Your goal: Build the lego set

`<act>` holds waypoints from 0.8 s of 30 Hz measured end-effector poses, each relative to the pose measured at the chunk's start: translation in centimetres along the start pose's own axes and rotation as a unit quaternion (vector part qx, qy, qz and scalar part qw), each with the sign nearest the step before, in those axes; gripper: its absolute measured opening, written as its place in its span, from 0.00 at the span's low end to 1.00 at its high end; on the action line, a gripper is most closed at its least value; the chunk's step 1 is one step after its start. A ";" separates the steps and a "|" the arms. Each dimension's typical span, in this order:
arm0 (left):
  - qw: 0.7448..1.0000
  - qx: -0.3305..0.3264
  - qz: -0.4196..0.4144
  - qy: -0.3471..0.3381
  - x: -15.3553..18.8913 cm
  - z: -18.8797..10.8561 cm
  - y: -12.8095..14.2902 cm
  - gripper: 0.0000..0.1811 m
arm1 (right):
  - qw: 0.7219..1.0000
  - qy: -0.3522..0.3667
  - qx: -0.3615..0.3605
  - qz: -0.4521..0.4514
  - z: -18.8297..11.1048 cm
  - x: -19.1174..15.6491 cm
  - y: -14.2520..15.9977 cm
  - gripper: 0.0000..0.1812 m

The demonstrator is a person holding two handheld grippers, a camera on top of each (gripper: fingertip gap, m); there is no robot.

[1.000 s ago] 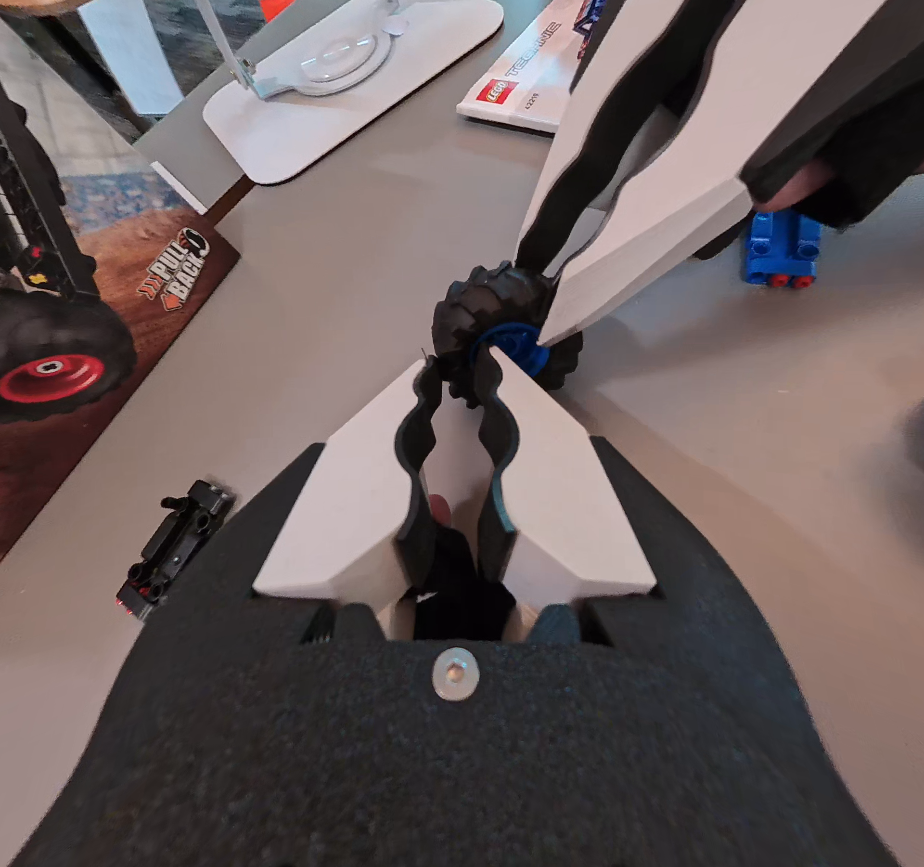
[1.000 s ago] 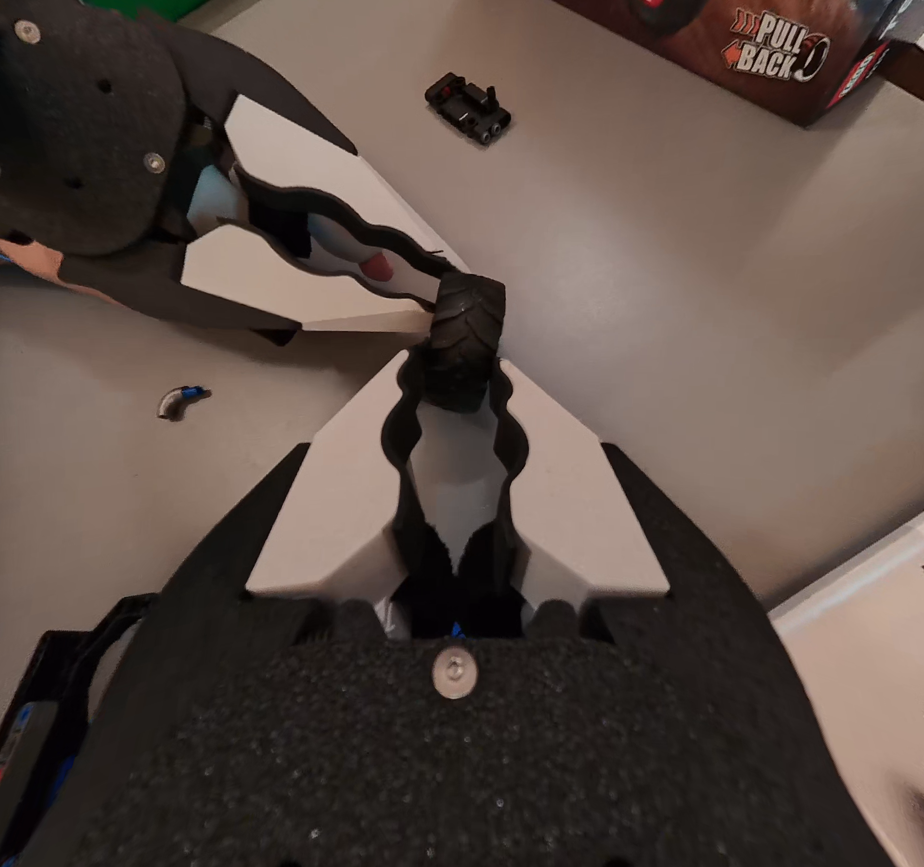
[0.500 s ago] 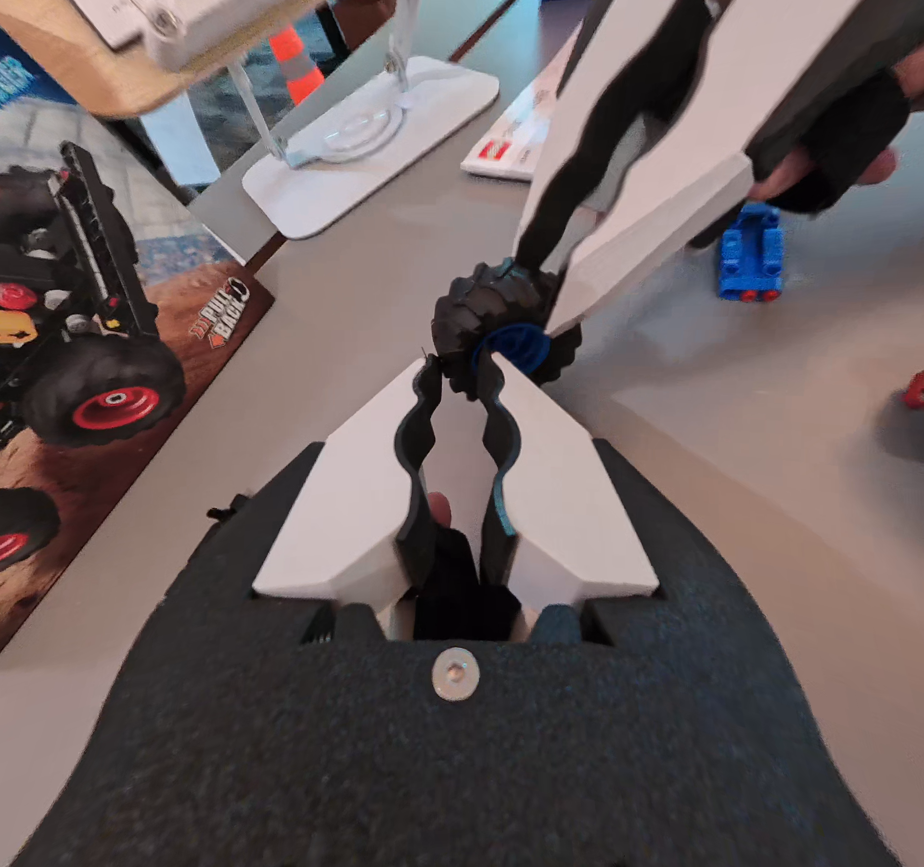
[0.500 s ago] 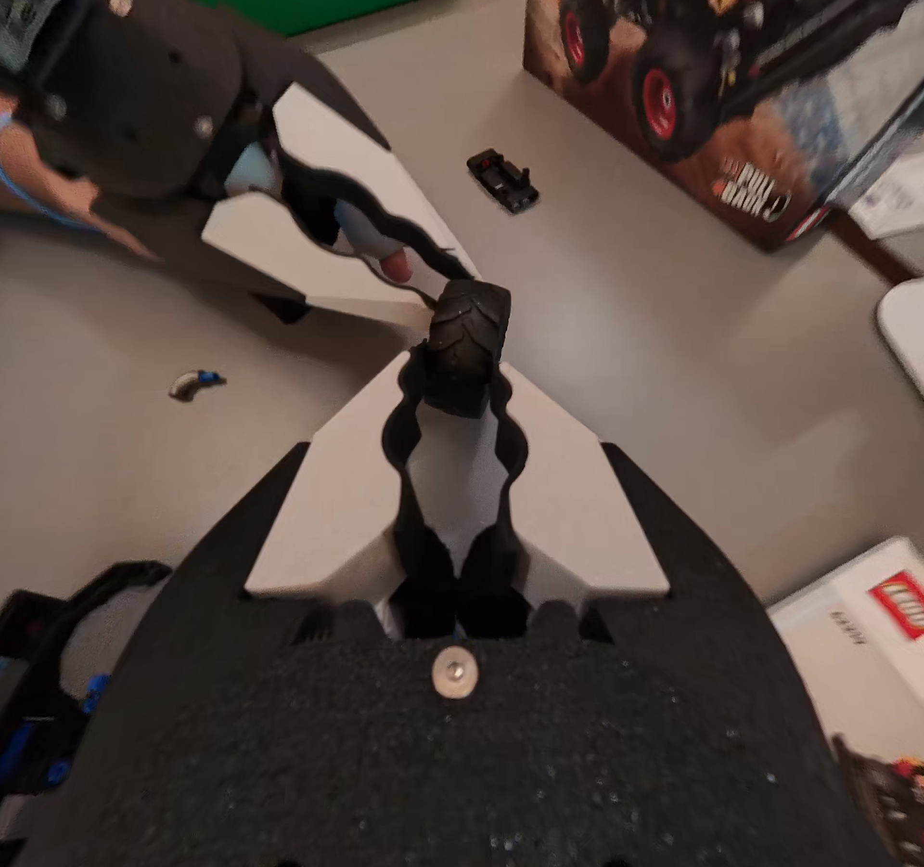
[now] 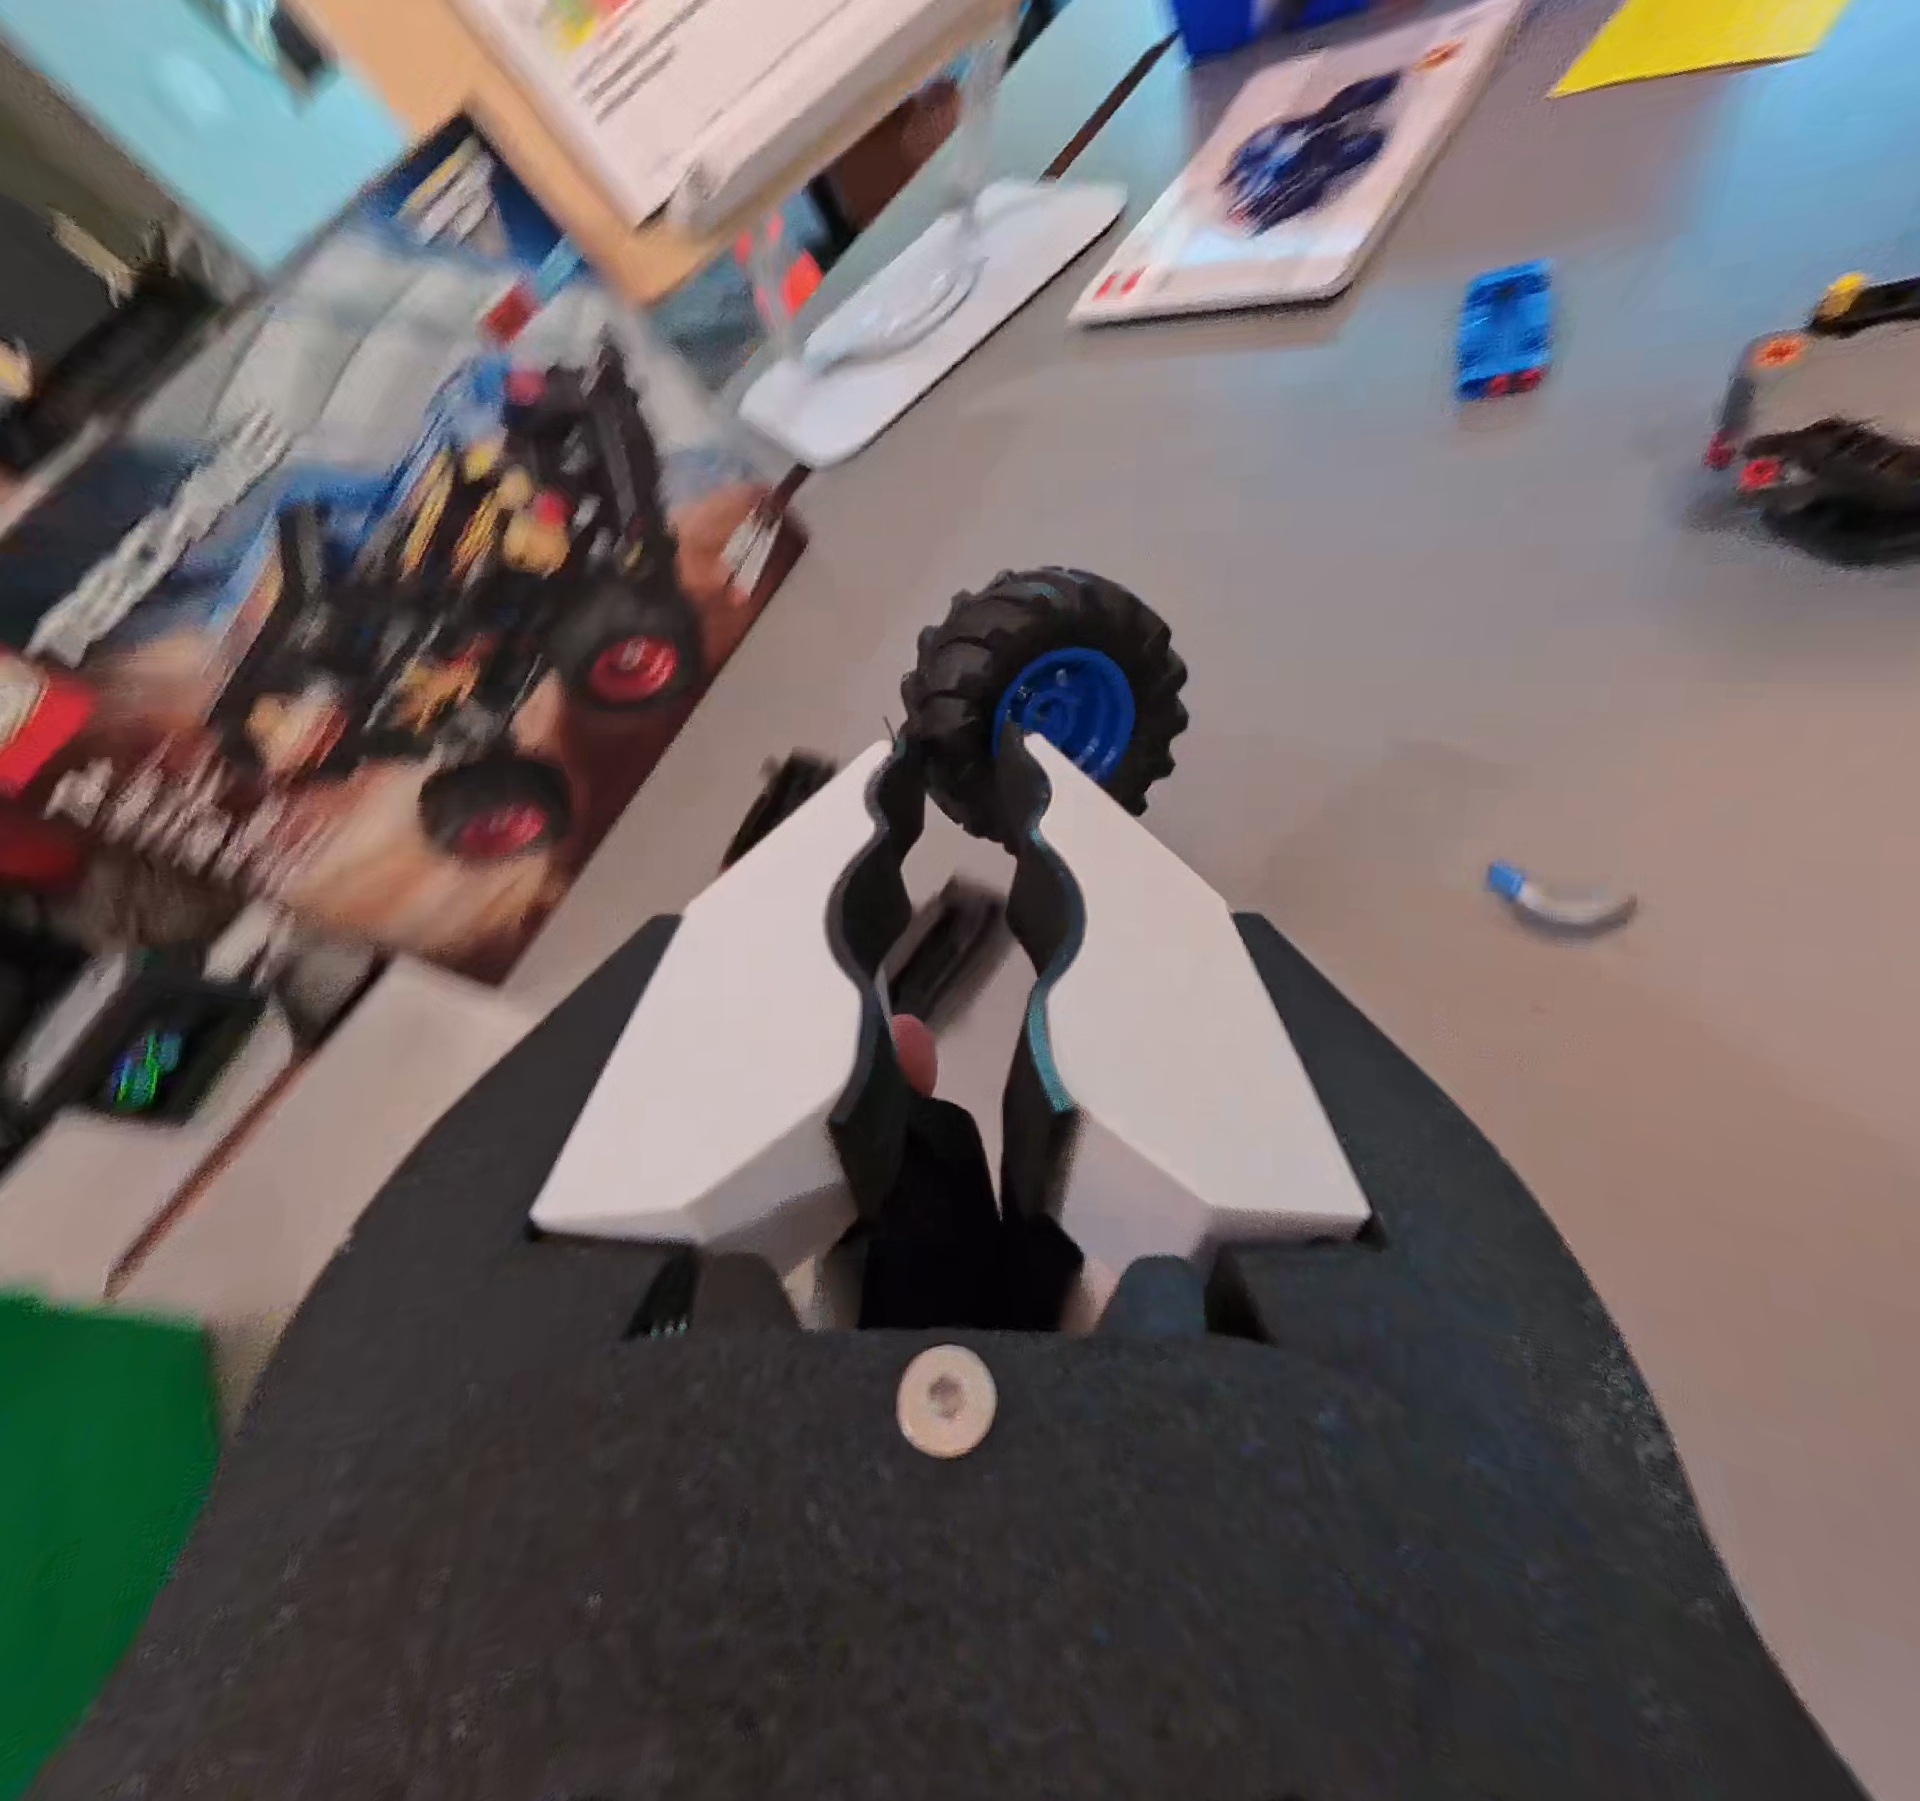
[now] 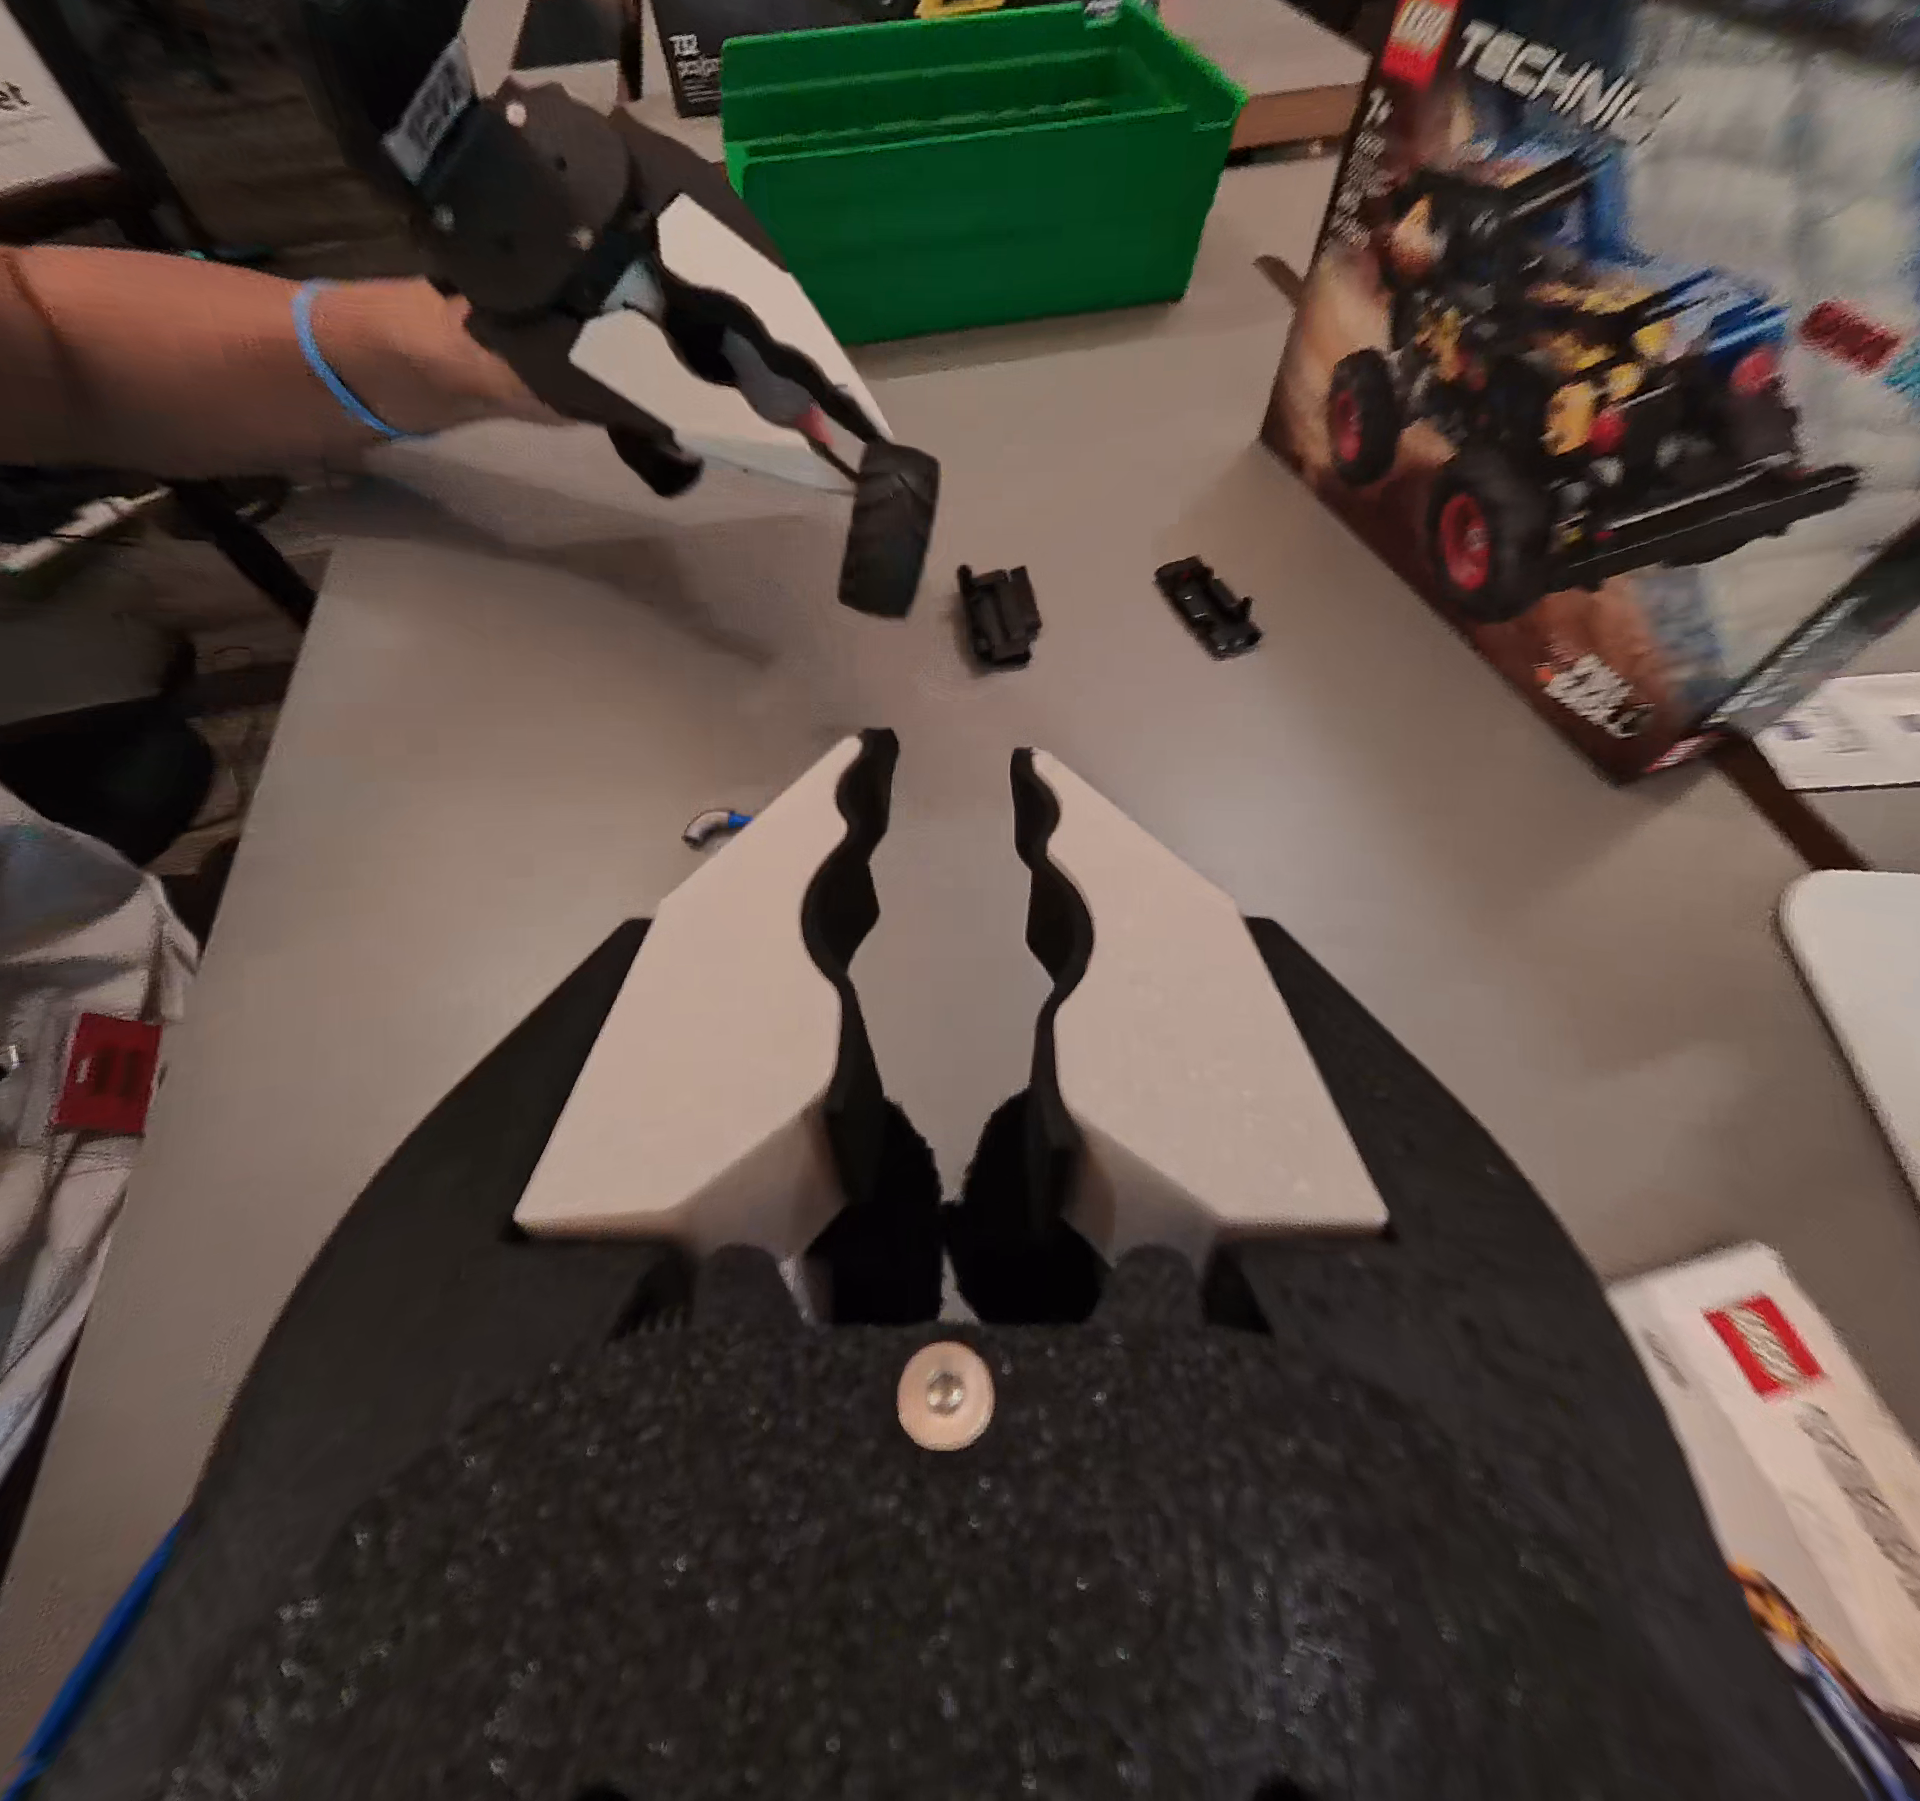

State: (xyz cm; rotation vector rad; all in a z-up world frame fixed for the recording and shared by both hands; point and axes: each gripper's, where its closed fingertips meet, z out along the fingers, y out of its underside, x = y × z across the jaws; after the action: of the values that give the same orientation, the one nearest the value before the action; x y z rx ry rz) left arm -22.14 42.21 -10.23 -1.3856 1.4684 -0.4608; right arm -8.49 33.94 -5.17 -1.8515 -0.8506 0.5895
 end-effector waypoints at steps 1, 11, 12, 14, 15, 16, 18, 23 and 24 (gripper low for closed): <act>0.998 -0.057 -0.036 0.020 -0.8 -1.2 2.0 0.07 | 1.000 0.013 -0.002 -0.007 -0.9 -0.2 -0.4 0.13; 0.940 -0.256 -0.213 0.072 -7.3 -3.2 8.5 0.03 | 0.991 0.129 0.014 0.035 -6.4 -4.4 2.2 0.12; 0.948 -0.255 -0.182 0.050 -8.4 -3.7 8.7 0.03 | 0.989 0.138 0.016 0.041 -7.0 -5.3 3.0 0.12; 0.956 -0.246 -0.163 0.008 -9.6 -5.1 9.4 0.03 | 0.987 0.153 0.027 0.051 -8.5 -7.4 4.2 0.12; 0.957 -0.236 -0.167 0.003 -9.5 -6.0 9.5 0.03 | 0.985 0.157 0.031 0.057 -9.2 -8.5 4.7 0.12; 0.959 -0.227 -0.171 0.005 -8.9 -7.1 9.4 0.04 | 0.984 0.163 0.035 0.064 -9.9 -9.5 5.2 0.12; 0.959 -0.210 -0.184 0.039 -6.5 -9.8 9.3 0.10 | 0.979 0.184 0.047 0.072 -11.4 -11.3 5.9 0.12; 0.959 -0.204 -0.193 0.041 -1.4 -10.7 12.3 0.34 | 0.956 0.264 0.099 0.077 -14.7 -13.8 6.2 0.11; 0.959 -0.206 -0.195 0.025 -1.1 -10.2 12.8 0.35 | 0.952 0.276 0.108 0.075 -15.2 -14.0 6.1 0.10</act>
State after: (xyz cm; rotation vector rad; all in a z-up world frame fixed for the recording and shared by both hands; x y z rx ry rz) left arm -37.41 43.05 -16.18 -2.0284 1.3790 -0.4526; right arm -4.77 12.69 -4.19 -1.7563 -0.2640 0.2184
